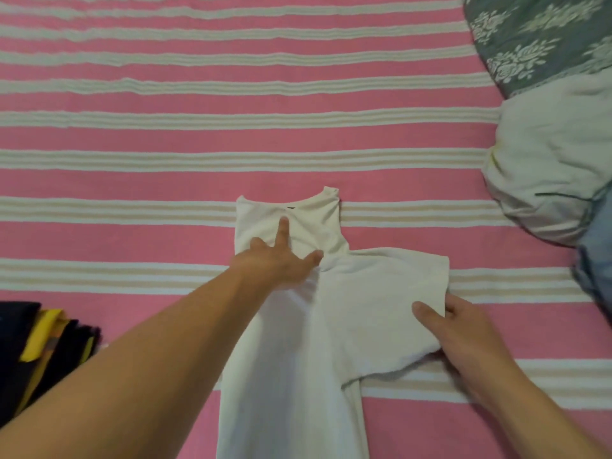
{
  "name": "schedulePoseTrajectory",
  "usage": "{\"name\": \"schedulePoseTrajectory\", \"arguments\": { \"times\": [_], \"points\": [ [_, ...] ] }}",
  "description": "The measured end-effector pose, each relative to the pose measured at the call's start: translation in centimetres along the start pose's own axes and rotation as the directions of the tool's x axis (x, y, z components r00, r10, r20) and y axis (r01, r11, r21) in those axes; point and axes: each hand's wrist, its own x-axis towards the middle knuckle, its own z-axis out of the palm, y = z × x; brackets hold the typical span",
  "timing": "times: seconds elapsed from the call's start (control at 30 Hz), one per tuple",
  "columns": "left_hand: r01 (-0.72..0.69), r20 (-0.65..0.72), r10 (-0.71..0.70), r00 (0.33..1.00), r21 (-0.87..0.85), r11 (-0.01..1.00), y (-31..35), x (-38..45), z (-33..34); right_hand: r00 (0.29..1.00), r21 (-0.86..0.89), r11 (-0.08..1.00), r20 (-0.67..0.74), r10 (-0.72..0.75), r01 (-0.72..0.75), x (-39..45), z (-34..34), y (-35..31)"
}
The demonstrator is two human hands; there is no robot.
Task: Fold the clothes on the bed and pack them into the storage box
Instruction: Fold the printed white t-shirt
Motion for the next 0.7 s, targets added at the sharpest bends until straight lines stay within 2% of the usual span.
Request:
{"name": "schedulePoseTrajectory", "arguments": {
  "times": [0.07, 0.1, 0.13, 0.17, 0.2, 0.27, 0.3, 0.33, 0.4, 0.47, 0.5, 0.57, 0.63, 0.7],
  "points": [
    [-0.039, -0.061, 0.025, 0.998, -0.242, 0.97, -0.9, -3.1, 0.6, 1.0, -0.012, 1.0, -0.005, -0.022, 0.021, -0.7, 0.4, -1.1],
    [-0.104, -0.157, 0.042, 0.987, -0.411, 0.906, -1.7, -5.0, 1.0, 0.999, -0.031, 0.999, 0.005, -0.034, 0.034, -1.1, 0.5, -1.7],
    [-0.186, -0.263, 0.035, 0.964, -0.578, 0.795, -2.7, -6.9, 1.4, 0.998, -0.074, 0.996, 0.023, -0.056, 0.058, -1.6, 0.5, -2.5],
    [-0.247, -0.317, 0.012, 0.948, -0.715, 0.654, -3.5, -8.7, 1.9, 0.995, -0.132, 0.987, 0.048, -0.082, 0.088, -1.9, 0.6, -3.4],
    [-0.261, -0.3, -0.003, 0.954, -0.837, 0.481, -4.3, -10.2, 2.2, 0.992, -0.192, 0.975, 0.083, -0.099, 0.113, -2.3, 0.8, -4.5],
    [-0.099, -0.098, 0.014, 0.995, -0.993, 0.057, -5.9, -11.3, 2.5, 0.973, -0.269, 0.947, 0.194, -0.124, 0.174, -3.1, 2.5, -7.3],
    [0.033, 0.023, 0.076, 0.997, -0.99, -0.135, -6.6, -11.0, 2.6, 0.953, -0.286, 0.936, 0.274, -0.126, 0.206, -3.5, 4.0, -8.5],
    [0.141, 0.11, 0.139, 0.984, -0.963, -0.231, -7.1, -10.6, 2.4, 0.923, -0.288, 0.931, 0.37, -0.108, 0.224, -4.1, 5.6, -9.4],
    [0.238, 0.179, 0.221, 0.959, -0.931, -0.276, -7.6, -9.5, 2.3, 0.829, -0.312, 0.921, 0.559, -0.022, 0.235, -5.0, 9.0, -10.3],
    [0.257, 0.194, 0.242, 0.951, -0.929, -0.266, -7.8, -8.5, 2.7, 0.751, -0.43, 0.864, 0.653, 0.098, 0.261, -5.4, 11.2, -9.5],
    [0.245, 0.188, 0.235, 0.954, -0.939, -0.242, -7.8, -8.2, 3.1, 0.762, -0.492, 0.828, 0.635, 0.128, 0.271, -5.1, 11.4, -8.5],
    [0.204, 0.164, 0.2, 0.966, -0.959, -0.198, -7.9, -7.6, 4.2, 0.843, -0.594, 0.744, 0.533, 0.078, 0.306, -4.1, 10.9, -6.1],
    [0.16, 0.133, 0.153, 0.979, -0.971, -0.18, -7.7, -7.1, 4.9, 0.915, -0.693, 0.629, 0.395, -0.08, 0.353, -3.0, 10.2, -4.5],
    [0.111, 0.097, 0.095, 0.991, -0.981, -0.158, -7.3, -7.1, 5.3, 0.928, -0.737, 0.567, 0.247, -0.28, 0.367, -1.4, 9.7, -4.4]
  ]
}}
